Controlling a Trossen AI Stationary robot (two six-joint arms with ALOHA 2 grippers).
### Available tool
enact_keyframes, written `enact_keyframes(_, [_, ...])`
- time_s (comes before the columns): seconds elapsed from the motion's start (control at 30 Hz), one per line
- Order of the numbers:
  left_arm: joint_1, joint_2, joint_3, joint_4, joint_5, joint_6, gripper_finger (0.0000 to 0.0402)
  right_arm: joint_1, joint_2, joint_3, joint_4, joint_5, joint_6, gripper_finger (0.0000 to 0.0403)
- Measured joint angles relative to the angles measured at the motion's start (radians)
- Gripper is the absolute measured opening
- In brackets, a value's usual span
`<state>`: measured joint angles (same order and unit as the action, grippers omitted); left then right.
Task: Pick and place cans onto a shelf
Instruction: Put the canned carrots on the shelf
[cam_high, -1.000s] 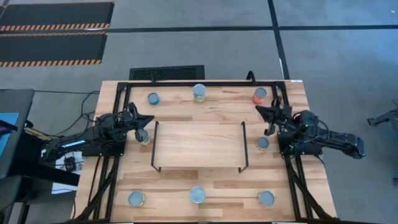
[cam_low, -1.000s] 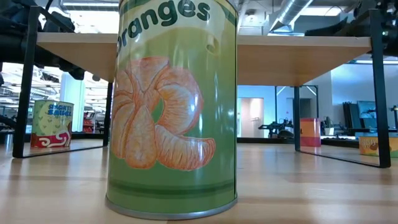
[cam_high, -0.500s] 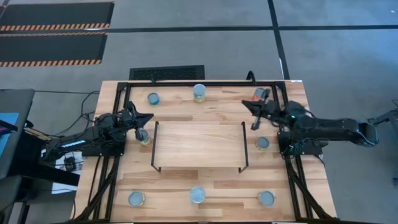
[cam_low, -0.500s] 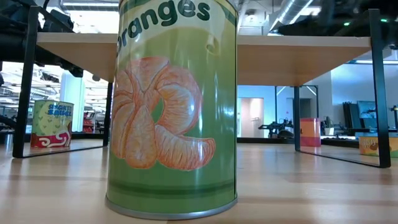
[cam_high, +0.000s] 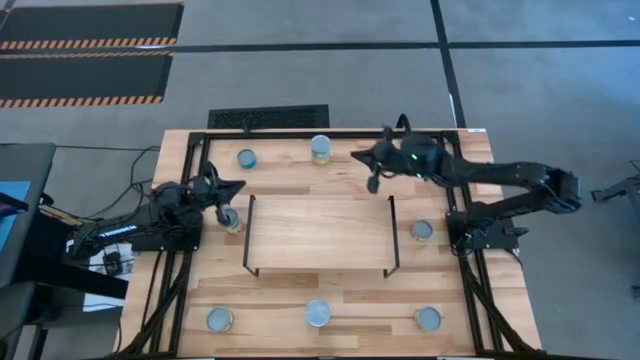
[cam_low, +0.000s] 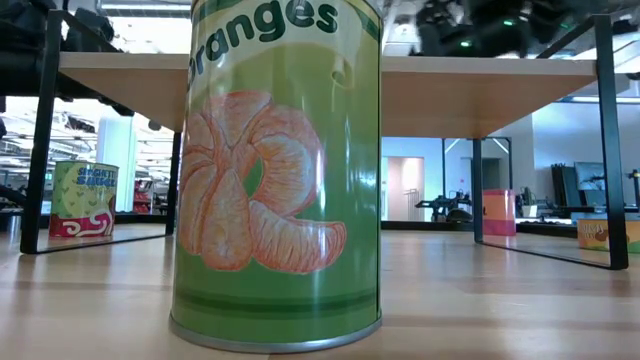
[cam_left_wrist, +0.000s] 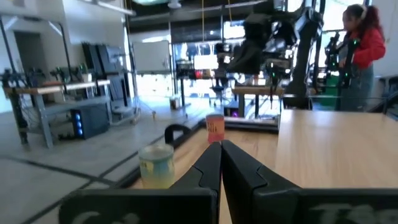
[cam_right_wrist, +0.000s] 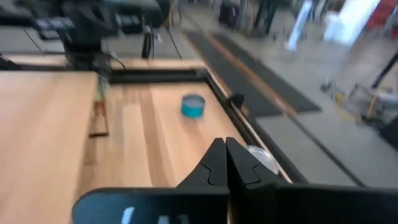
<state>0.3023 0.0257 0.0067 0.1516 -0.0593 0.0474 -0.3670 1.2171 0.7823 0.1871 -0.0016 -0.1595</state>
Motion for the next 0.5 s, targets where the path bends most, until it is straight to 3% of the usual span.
enact_keyframes(0.23, [0.0,0.0,0.0,0.034,-0.003,0.023,0.0,-0.068,0.193,0.251,-0.264,-0.062,-0.019,0.0002])
enact_keyframes(0.5, [0.0,0.0,0.0,0.04,-0.006,0.044,0.0,-0.131,0.436,0.469,-0.392,-0.136,-0.217,0.0033])
